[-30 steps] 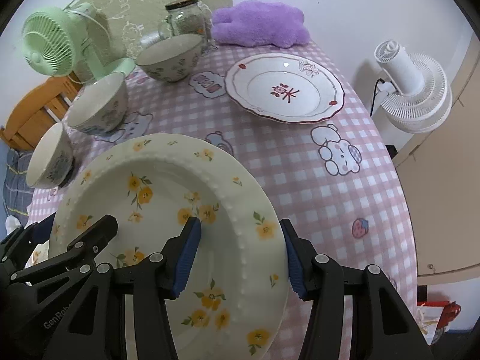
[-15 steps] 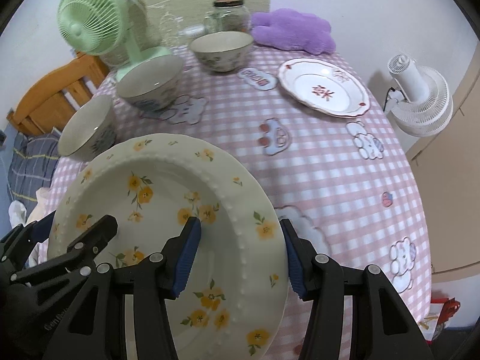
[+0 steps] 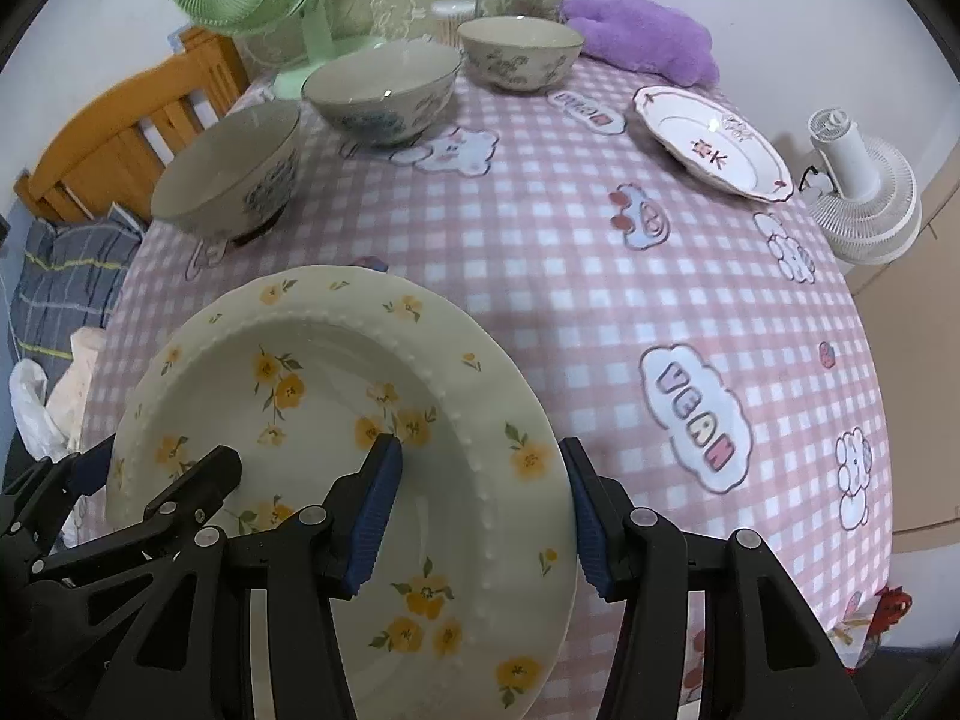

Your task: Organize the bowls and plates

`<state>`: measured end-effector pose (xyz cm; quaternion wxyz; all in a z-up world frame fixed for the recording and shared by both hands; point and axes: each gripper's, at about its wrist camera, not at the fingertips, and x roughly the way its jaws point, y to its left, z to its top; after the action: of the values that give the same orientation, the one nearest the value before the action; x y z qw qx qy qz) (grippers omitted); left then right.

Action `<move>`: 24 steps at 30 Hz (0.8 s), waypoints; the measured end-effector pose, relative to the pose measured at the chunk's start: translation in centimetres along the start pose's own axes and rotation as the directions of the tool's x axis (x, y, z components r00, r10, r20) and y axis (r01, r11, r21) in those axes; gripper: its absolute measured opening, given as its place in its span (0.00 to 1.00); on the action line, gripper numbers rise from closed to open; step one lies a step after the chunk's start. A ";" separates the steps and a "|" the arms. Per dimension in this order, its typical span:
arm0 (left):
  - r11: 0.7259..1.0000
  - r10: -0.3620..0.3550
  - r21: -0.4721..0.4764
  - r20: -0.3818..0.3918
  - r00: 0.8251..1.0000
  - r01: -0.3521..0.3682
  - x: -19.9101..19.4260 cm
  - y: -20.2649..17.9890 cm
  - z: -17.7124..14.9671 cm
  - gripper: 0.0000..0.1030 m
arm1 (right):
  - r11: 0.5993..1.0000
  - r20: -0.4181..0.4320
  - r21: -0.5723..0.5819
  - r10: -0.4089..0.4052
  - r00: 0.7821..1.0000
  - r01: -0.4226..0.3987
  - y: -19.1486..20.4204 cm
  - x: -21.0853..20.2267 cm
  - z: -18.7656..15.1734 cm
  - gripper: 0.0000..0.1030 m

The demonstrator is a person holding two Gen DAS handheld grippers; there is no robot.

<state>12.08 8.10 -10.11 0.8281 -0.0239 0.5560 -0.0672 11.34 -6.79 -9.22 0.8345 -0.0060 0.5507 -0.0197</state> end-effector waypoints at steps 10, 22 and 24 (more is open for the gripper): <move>1.000 -0.004 0.027 -0.001 1.000 0.004 0.9 0.0 -0.5 0.72 | 0.999 -0.043 -0.021 -0.034 0.998 0.034 0.4 1.5 0.0 0.54; 0.999 0.045 -0.010 0.003 0.999 -0.045 1.4 -0.7 -0.3 0.75 | 0.999 -0.039 -0.050 -0.009 0.999 0.007 -0.2 2.2 0.8 0.54; 0.998 0.063 -0.011 0.005 0.998 -0.063 1.4 -0.9 -0.3 0.77 | 0.998 -0.035 -0.057 -0.002 0.999 0.000 -0.2 2.3 0.7 0.54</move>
<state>12.25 7.01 -11.45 0.8313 -0.0112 0.5545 -0.0378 12.89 -7.09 -11.00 0.8243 -0.0297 0.5653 -0.0045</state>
